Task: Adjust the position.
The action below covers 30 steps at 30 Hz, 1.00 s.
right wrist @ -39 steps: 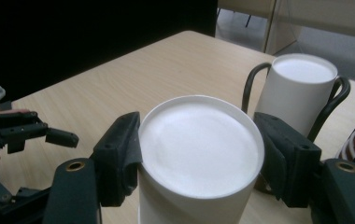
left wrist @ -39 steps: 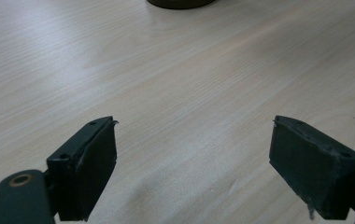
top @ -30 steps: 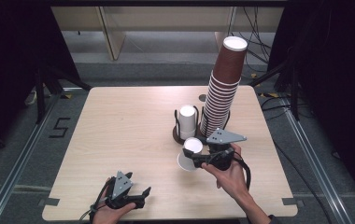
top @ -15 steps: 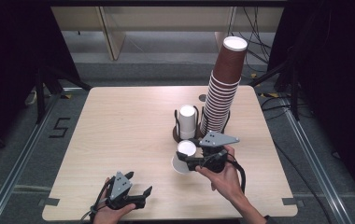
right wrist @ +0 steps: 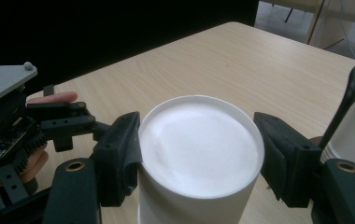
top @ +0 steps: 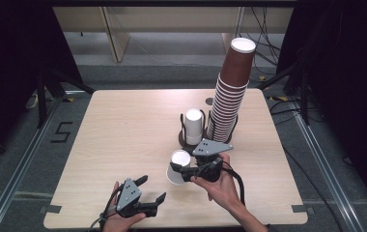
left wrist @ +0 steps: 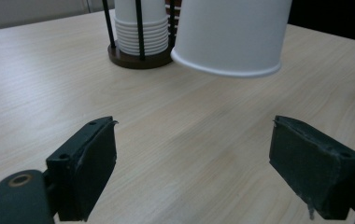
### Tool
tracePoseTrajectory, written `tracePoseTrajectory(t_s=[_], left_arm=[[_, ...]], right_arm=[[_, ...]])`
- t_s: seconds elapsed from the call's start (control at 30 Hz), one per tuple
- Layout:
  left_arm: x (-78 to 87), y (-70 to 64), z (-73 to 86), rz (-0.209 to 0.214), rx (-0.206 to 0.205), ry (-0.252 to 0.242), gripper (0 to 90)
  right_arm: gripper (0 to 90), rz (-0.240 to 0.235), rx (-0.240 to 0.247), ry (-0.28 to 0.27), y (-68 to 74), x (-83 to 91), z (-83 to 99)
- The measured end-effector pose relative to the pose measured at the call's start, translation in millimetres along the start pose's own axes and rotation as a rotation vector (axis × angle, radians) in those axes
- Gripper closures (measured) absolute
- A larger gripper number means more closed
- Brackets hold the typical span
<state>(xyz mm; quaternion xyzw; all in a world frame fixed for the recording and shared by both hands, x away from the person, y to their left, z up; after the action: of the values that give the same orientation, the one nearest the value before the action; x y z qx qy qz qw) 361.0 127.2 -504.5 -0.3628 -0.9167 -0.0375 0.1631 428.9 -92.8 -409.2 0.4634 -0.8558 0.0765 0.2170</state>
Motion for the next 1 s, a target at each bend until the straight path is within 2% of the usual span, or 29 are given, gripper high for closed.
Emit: tracePoseTrajectory(t_s=[0.07,0.17,0.2,0.33,0.43,0.47,0.5,0.53,0.6,0.87,0.9,1.0], left_arm=[[-1.2,-1.0,-1.0,0.011,0.004,-0.020,14.5],[-2.5,-2.7,-1.2,0.014,0.001,-0.017,14.5],[-5.8,-4.4,-1.3,0.029,0.002,-0.032,14.5],[-10.4,-7.7,-1.3,0.041,-0.006,-0.024,14.5],[-13.4,-10.1,-1.4,0.044,-0.015,-0.015,14.5],[-16.0,-10.8,-1.1,0.056,-0.009,-0.026,14.5],[-16.0,-10.8,-1.1,0.056,-0.009,-0.026,14.5],[-16.9,-11.5,-0.8,0.059,-0.008,-0.018,14.5],[-18.5,-12.0,-0.7,0.066,-0.008,-0.030,14.5],[-19.9,-11.9,-0.4,0.066,0.004,-0.023,14.4],[-21.2,-11.9,-0.1,0.071,0.005,-0.032,14.4],[-21.7,-12.9,0.2,0.070,0.000,-0.022,13.1]], right_arm=[[35.6,-0.013,-0.008,0.002,3.0,-1.8,-0.1],[35.6,-0.029,-0.011,0.001,5.6,-5.2,0.2],[35.6,-0.035,-0.011,0.011,7.5,-7.3,0.6],[35.6,-0.038,0.012,0.003,11.6,-13.2,1.0],[35.6,-0.054,0.008,0.012,14.2,-14.5,1.4],[35.6,-0.063,-0.024,0.030,17.8,-14.7,2.4],[35.6,-0.063,-0.024,0.030,17.8,-14.7,2.4],[35.6,-0.065,0.005,0.018,17.5,-16.2,2.2],[35.6,-0.069,0.011,0.015,18.9,-16.8,2.3],[35.6,-0.082,0.014,0.010,25.2,-19.2,2.9],[35.7,-0.099,-0.005,0.018,27.5,-19.5,3.4],[35.7,-0.112,0.001,0.019,31.6,-19.9,3.5]])
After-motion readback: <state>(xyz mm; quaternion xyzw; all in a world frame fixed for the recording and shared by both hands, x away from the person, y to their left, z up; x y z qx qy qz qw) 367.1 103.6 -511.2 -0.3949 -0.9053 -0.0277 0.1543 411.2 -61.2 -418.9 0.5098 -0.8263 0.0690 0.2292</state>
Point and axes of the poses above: each handheld gripper's, and its own axes: x roughly backward along the jaws, z roughly out of its underside, y roughly to its left, the point moved 2 cm from there along -x, roughly forward along the jaws, and after that the axes turned 1 degree about z, right-handed, at the moved point
